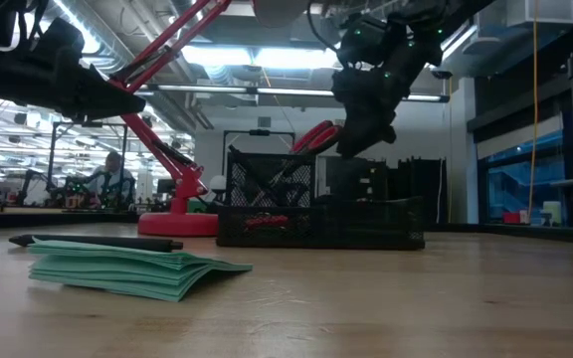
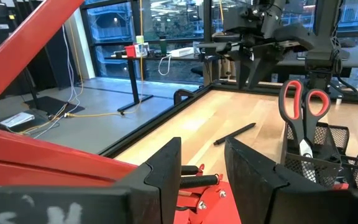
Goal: Pick and place office supplies into organizer
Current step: Put the top black pen into the black desk organizer
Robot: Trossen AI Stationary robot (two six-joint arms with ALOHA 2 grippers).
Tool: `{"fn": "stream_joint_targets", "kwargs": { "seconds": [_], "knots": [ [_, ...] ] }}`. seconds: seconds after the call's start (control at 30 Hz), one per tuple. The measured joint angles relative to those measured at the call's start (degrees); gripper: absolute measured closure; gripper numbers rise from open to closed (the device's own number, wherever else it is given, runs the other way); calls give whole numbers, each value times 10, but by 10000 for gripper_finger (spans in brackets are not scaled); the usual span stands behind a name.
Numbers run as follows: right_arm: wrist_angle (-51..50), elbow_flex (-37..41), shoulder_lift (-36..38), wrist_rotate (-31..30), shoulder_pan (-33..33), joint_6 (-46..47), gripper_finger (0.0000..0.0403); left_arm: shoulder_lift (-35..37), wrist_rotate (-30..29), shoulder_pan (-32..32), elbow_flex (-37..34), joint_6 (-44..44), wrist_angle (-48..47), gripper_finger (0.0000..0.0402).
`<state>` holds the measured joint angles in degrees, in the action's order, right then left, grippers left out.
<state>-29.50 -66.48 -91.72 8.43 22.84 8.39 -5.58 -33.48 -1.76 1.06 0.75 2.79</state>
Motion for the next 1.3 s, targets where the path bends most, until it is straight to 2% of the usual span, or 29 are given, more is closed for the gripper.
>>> {"fn": "stream_joint_targets", "kwargs": {
  "seconds": [0.07,0.23,0.5,0.7,1.03,1.3],
  "knots": [
    [-1,0,0,0,5,-30,280,0,0,0,0,0,0,284],
    [-1,0,0,0,19,-41,269,0,0,0,0,0,0,284],
    [2,-1,0,1,22,-51,204,0,0,0,0,0,0,284],
    [3,-1,0,-1,21,-128,173,0,0,0,0,0,0,284],
    [6,-1,-4,-20,30,-117,185,0,0,0,0,0,0,284],
    [5,-2,-53,-43,50,-119,204,0,0,0,0,0,0,284]
  ]
}}
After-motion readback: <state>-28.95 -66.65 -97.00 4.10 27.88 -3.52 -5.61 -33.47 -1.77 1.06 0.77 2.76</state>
